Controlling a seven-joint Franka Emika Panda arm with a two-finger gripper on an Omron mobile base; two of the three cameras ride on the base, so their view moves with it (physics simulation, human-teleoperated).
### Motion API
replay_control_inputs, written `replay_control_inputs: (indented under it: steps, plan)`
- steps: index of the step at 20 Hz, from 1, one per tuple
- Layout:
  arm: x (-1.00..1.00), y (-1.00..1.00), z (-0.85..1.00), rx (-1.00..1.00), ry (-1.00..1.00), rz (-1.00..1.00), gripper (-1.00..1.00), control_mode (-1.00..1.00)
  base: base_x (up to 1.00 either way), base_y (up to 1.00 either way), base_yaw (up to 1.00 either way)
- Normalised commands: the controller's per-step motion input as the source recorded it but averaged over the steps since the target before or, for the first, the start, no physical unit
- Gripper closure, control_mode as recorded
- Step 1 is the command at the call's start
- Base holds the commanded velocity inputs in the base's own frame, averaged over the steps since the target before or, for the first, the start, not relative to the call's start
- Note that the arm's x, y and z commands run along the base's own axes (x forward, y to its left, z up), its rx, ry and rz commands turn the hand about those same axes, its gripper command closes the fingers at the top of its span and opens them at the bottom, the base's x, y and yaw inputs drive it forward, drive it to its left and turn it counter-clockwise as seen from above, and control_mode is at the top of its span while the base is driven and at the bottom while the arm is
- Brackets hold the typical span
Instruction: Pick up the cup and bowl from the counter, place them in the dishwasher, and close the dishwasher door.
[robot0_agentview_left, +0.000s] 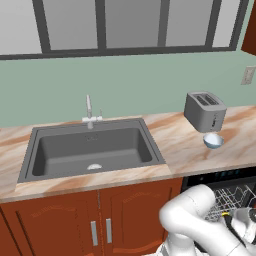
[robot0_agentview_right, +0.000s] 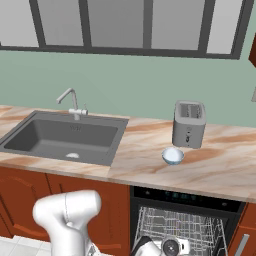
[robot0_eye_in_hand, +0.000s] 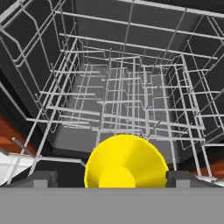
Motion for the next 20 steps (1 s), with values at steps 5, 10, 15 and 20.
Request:
replay_control_inputs:
  steps: [5, 10, 15, 20]
  plan:
    - [0.00, 0.11, 0.60, 0.00, 0.00, 0.00, -1.00, -1.00, 0.00, 0.00, 0.00]
    - [0.00, 0.08, 0.52, 0.00, 0.00, 0.00, -1.00, -1.00, 0.00, 0.00, 0.00]
    - [0.00, 0.07, 0.39, 0.00, 0.00, 0.01, -1.00, -1.00, 0.00, 0.00, 0.00]
    - [-0.03, 0.00, 0.45, 0.00, 0.00, 0.05, -1.00, -1.00, 0.00, 0.00, 0.00]
